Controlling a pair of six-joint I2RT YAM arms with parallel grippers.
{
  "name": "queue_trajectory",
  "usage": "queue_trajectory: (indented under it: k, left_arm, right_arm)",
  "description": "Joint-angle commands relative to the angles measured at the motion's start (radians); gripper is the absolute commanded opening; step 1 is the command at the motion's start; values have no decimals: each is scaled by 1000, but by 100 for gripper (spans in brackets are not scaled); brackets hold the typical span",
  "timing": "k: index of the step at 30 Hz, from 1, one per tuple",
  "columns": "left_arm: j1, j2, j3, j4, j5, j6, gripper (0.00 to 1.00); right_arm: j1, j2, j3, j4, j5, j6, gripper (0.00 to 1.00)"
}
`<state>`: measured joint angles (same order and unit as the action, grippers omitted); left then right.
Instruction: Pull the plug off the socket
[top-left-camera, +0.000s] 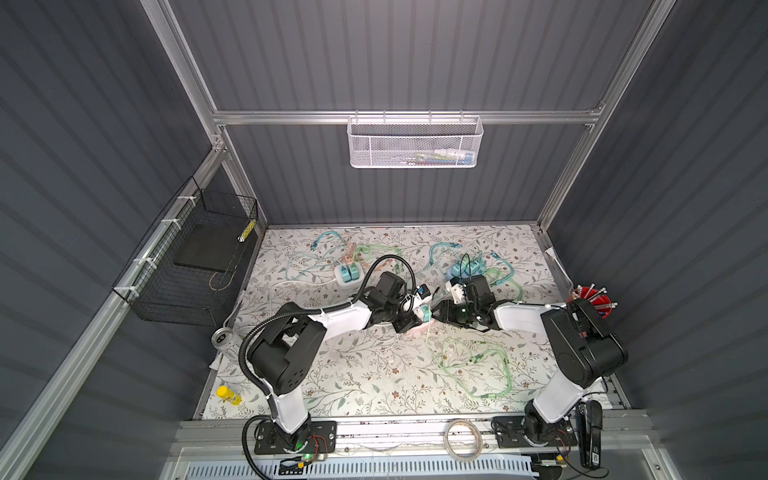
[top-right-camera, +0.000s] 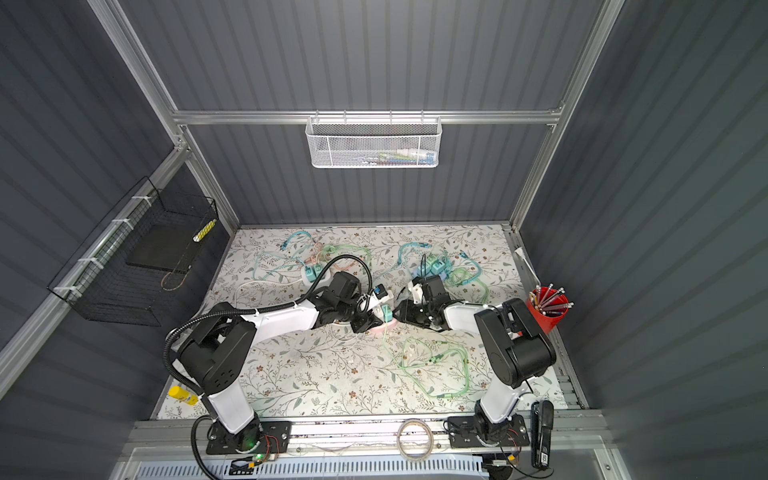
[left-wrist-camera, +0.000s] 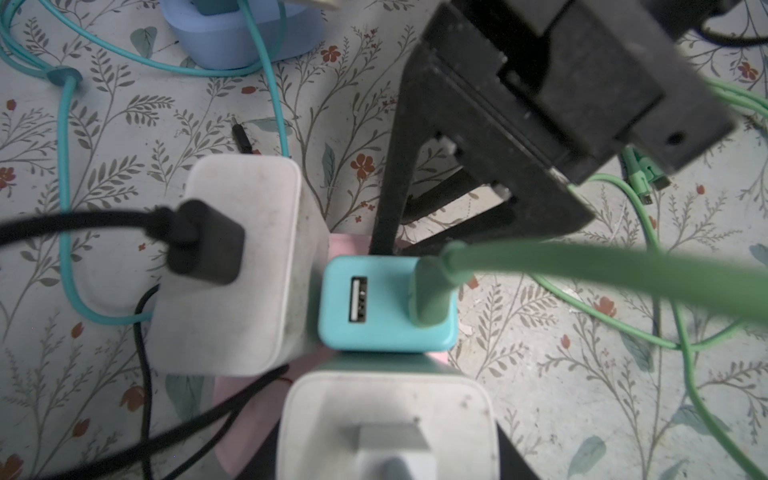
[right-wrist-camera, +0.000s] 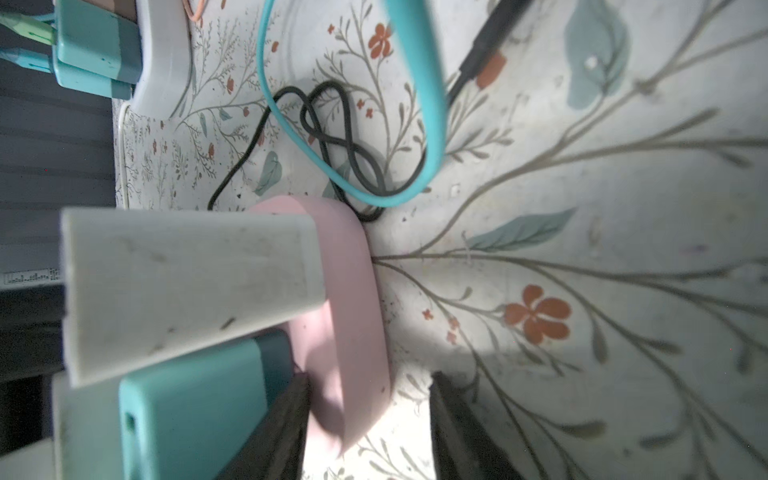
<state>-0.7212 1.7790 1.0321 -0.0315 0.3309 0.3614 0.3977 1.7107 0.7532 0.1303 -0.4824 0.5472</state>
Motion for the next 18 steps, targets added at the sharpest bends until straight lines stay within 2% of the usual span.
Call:
queue_trajectory:
  k: [1, 7, 14, 18]
  left_arm:
    - [-6, -11, 11, 74, 47, -41, 29]
    - [-10, -24, 16, 79, 55, -34, 25]
    - [-26, -35, 7, 94, 44, -18, 22]
    - [-29, -39, -5, 156, 35, -58, 19]
  right_arm:
    - [12, 18, 3, -72, 46, -32, 47]
    - [14, 15, -3, -72, 38, -42, 49]
    - [25, 24, 26, -135, 88, -71, 48]
    - [34, 34, 25, -167, 134, -81, 47]
